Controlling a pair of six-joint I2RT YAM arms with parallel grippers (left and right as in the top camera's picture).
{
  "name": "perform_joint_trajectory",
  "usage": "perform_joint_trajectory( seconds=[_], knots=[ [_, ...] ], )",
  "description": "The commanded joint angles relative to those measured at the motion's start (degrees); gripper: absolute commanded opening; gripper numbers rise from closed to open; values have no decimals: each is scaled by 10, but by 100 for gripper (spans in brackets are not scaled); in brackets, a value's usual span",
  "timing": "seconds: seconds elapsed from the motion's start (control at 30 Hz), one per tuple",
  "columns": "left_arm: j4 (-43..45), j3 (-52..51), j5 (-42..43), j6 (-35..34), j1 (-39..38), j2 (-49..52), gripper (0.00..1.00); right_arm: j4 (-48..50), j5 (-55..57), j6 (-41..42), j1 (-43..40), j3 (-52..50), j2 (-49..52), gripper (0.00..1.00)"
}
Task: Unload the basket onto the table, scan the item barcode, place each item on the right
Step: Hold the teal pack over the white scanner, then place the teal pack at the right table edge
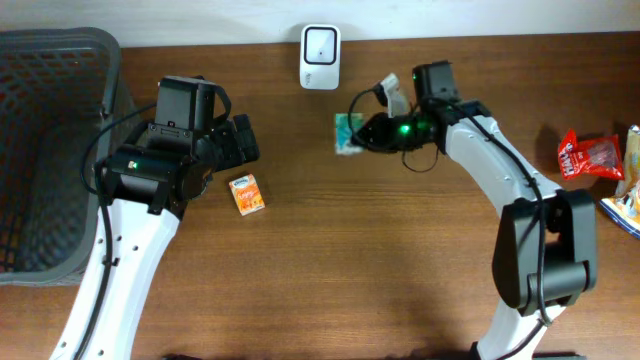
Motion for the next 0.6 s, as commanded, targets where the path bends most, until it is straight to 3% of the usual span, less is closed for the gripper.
perform_joint_trajectory(
  seconds=[0.0,0.1,0.2,0.33,0.43,0.5,0.57],
  knots=[
    [1,2,-2,3,1,-1,99,36,401,-96,67,122,-8,4],
    [1,2,-2,3,1,-1,99,196,592,-217,121,125,24,4],
    [1,2,-2,3,1,-1,99,303,596,-216,122,167,107,4],
    [1,2,-2,3,1,-1,99,306,567,-266,122,322,228,4],
    [1,2,-2,3,1,-1,99,282,513,-263,123,328,263,4],
    [1,2,-2,3,1,-1,99,273,510,-222,123,329,262,4],
    [1,2,-2,3,1,-1,99,207,562,-109,103,361,234,4]
  ],
)
